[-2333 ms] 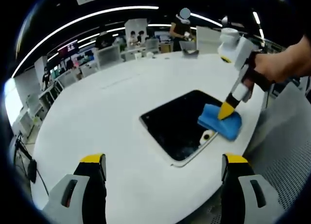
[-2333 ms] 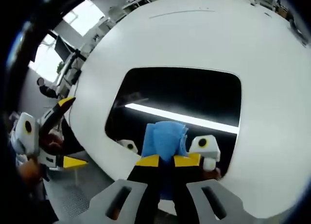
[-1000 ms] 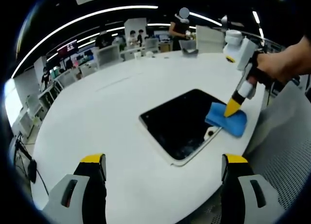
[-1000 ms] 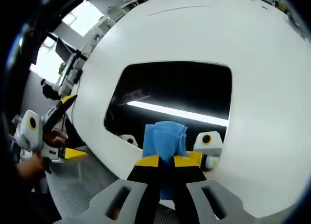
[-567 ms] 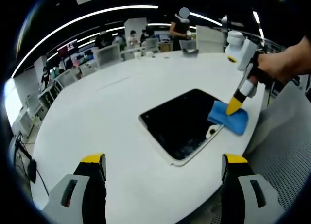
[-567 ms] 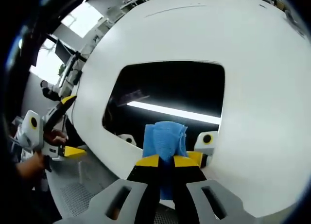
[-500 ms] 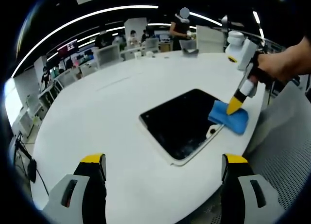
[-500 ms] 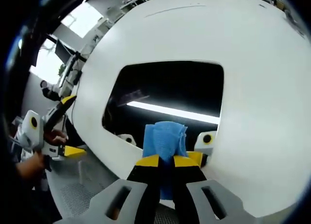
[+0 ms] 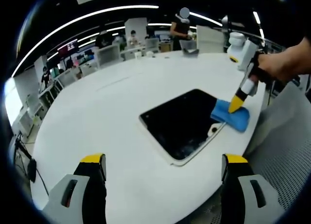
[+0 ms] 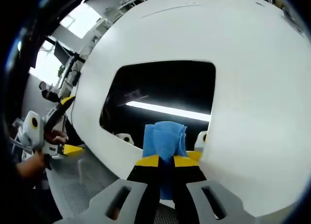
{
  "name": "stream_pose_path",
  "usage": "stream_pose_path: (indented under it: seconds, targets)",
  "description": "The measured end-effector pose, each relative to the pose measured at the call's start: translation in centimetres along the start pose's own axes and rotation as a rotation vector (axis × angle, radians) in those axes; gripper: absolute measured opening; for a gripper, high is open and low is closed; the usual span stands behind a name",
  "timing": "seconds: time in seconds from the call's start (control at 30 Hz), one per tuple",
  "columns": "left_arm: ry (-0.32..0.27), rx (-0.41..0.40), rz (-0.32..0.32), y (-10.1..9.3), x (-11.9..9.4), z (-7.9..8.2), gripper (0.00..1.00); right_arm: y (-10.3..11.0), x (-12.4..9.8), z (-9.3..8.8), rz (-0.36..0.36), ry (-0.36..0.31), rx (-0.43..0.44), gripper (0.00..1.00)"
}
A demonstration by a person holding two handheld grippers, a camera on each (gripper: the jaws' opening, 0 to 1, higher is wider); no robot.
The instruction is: Wipe the mirror surface with the cleaning cloth until all visible marks leave the cleaned area.
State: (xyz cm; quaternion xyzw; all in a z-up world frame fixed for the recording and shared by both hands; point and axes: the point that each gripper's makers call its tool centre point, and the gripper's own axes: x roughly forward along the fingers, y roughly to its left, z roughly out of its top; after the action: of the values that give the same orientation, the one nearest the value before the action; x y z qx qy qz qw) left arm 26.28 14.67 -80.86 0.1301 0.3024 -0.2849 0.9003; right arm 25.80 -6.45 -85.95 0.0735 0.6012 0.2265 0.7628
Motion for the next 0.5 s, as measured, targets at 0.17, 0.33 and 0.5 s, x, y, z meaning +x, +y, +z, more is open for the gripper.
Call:
stream_pose_path:
  seconds: [0.17,0.33,0.5]
  targets:
    - [0.003,0.003,-0.003,-0.04,0.07,-0.06,0.99,-0.22,-0.3,-0.16,-0.001,0.001,0.006,0.03]
    - [0.002,0.001,-0.001,-0.01,0.1,-0.11,0.99,-0.18,-0.31,-0.17,-0.002,0.005,0.006,0.03]
    - [0.003,-0.003,0.001,0.05,0.08,-0.13,0.99,-0.56,-0.48,-0.24,-0.002,0.009,0.011,0.03]
